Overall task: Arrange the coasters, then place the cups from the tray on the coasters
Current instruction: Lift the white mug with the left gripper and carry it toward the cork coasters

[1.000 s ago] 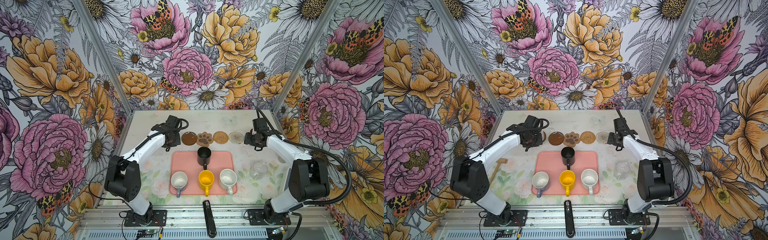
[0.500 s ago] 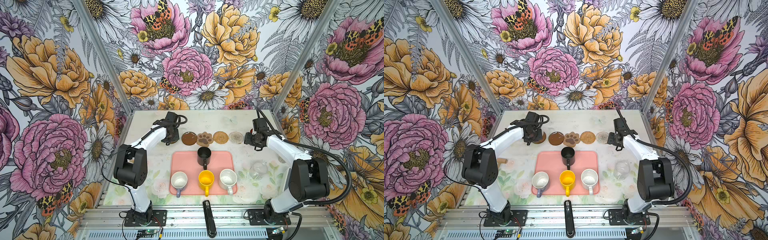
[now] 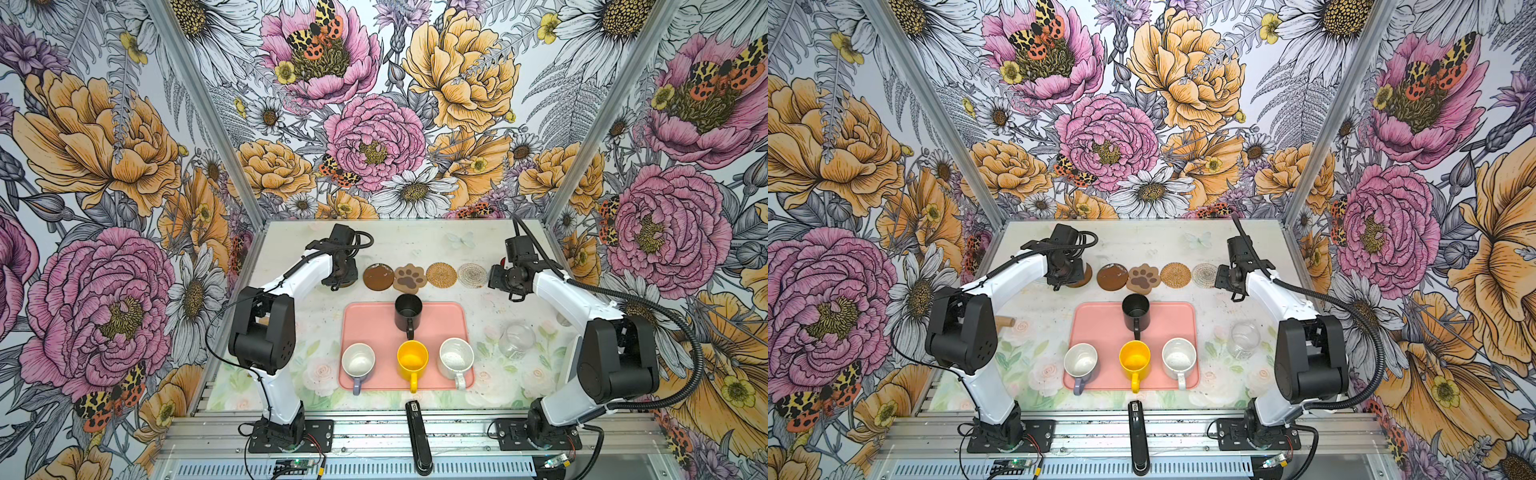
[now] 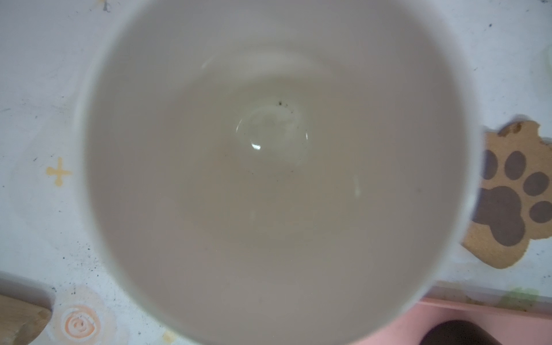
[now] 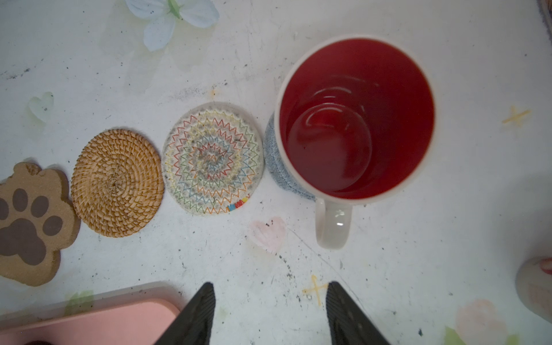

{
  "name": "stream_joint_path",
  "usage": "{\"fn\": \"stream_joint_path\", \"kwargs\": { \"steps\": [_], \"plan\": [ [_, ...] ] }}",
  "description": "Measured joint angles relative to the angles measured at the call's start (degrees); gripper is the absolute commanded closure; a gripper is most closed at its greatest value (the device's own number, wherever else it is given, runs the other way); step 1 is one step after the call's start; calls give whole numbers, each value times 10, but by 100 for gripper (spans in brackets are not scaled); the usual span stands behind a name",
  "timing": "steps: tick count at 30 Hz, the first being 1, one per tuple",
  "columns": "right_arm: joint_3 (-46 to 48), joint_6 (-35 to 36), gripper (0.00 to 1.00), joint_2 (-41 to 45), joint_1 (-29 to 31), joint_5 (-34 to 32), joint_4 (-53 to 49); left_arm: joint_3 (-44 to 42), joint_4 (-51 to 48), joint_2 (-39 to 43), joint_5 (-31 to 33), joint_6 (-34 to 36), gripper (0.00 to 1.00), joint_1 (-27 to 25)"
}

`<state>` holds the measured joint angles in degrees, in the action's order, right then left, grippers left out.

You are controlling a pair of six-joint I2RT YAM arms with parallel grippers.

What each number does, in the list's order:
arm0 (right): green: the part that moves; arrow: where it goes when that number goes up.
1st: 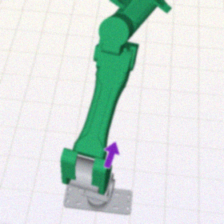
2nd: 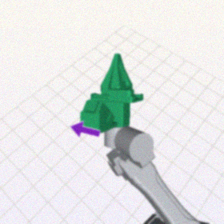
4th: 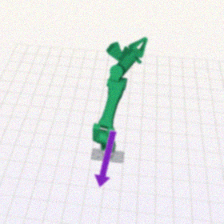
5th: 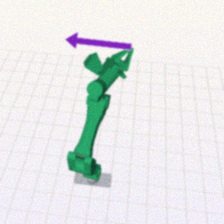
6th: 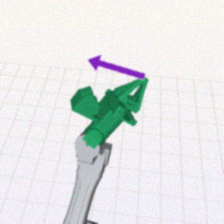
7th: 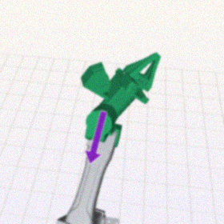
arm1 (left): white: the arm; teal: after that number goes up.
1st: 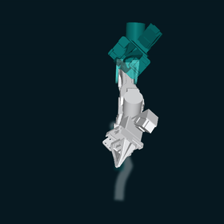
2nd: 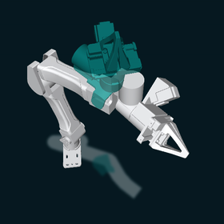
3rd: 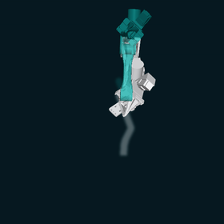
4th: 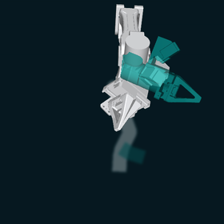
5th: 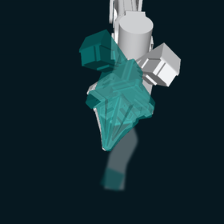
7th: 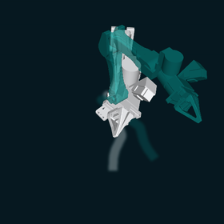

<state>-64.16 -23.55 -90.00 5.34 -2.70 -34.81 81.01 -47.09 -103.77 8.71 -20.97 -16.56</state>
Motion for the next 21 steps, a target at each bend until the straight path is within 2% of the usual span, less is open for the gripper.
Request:
{"fn": "stream_joint_path", "kwargs": {
  "steps": [9, 21],
  "plan": [
    [0, 0, 38, 0, 0, 0, 0, 0, 4, -29, 0, 0, 100, 5],
    [0, 0, 38, 0, 0, 2, 0, 0, 7, -29, 0, 0, 100, 6]
  ]
}}
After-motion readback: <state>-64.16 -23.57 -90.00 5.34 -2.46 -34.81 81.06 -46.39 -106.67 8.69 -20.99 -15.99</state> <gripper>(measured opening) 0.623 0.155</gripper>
